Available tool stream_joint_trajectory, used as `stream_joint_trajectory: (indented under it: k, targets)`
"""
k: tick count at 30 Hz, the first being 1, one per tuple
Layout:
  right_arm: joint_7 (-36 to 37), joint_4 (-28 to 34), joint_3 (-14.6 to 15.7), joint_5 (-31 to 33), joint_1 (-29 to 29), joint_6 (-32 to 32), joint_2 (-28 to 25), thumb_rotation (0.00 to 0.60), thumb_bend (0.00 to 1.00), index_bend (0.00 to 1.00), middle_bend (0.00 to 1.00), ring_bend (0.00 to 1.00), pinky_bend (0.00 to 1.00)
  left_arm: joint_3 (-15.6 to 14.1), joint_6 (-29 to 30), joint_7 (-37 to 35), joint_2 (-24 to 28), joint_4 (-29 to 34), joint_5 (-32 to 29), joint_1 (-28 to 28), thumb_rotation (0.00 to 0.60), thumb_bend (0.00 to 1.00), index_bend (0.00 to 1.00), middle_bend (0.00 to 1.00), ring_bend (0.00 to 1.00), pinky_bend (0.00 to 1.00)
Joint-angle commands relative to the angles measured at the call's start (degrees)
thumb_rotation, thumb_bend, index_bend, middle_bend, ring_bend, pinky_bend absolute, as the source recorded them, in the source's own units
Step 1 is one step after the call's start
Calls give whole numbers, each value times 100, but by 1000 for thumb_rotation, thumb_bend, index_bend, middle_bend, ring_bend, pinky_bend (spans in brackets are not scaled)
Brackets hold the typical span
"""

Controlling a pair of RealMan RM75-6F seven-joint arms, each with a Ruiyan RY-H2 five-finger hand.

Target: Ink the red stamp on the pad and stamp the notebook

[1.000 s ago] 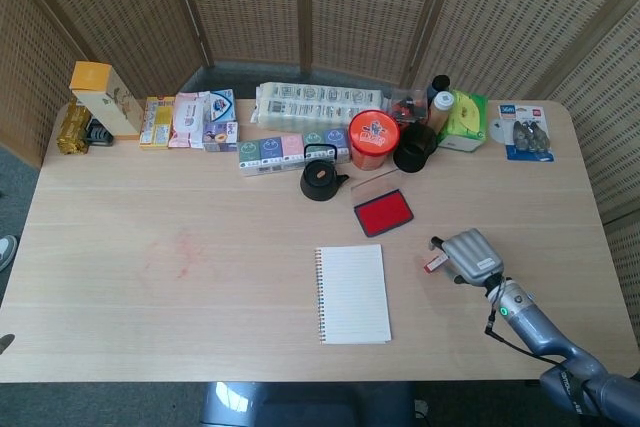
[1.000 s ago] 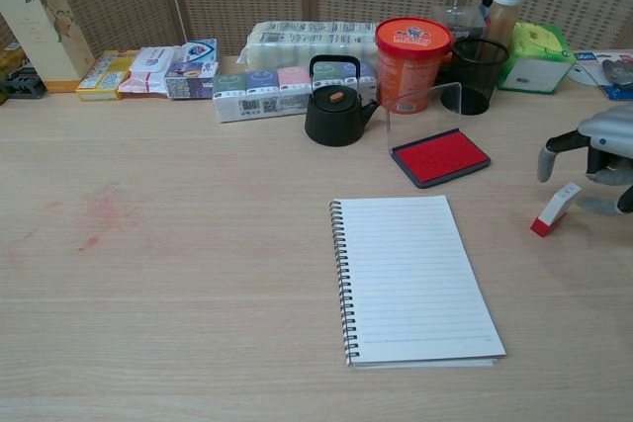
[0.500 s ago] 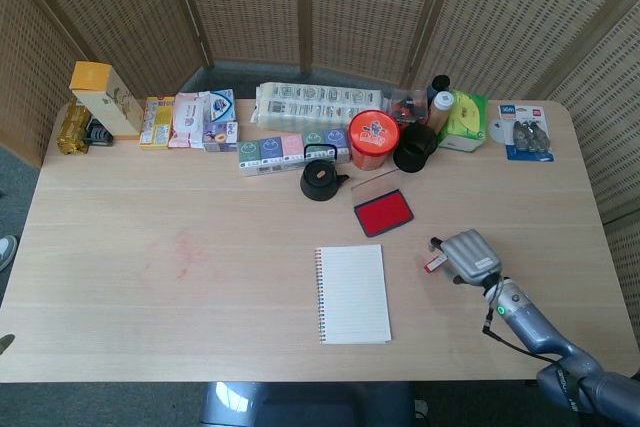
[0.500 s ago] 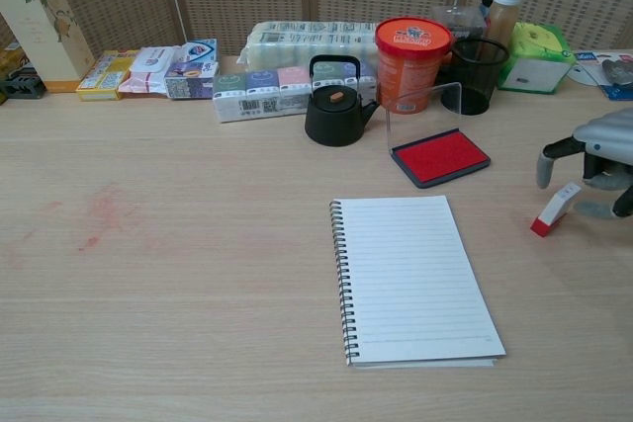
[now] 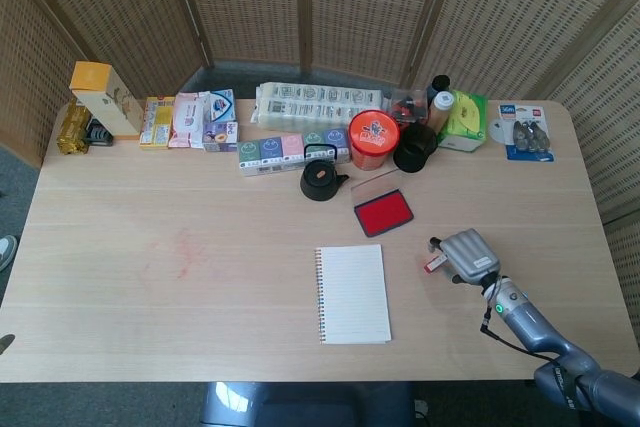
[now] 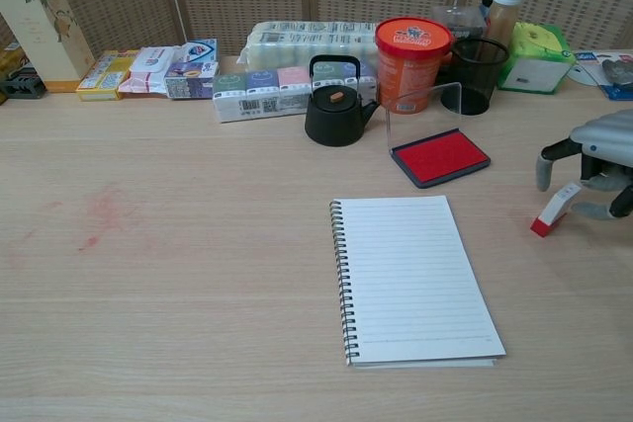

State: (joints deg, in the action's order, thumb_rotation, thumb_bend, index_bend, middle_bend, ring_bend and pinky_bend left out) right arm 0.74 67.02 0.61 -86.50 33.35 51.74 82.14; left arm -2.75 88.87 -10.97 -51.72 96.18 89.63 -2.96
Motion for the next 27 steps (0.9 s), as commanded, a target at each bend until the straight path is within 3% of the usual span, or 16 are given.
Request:
stream_joint_trajectory:
  k: [1,17,27]
  targets:
    - [6,-8,2,13,0,-7,7,600,412,387,962,1000,1000,3,-5,2,-1,-1,-6,3,600,31,0,0,0,38]
    - [320,-123,-14,118,31,-114,94,600,416,452,962,1000,1000,5,-42,55,-12,13,-23,19,600,31,0,0,0,38]
    - [429,-169,-22,129,4,-43,123,600,420,575,962,1000,1000,2,-57,84,-19,18,-22,27,600,31,0,0,0,38]
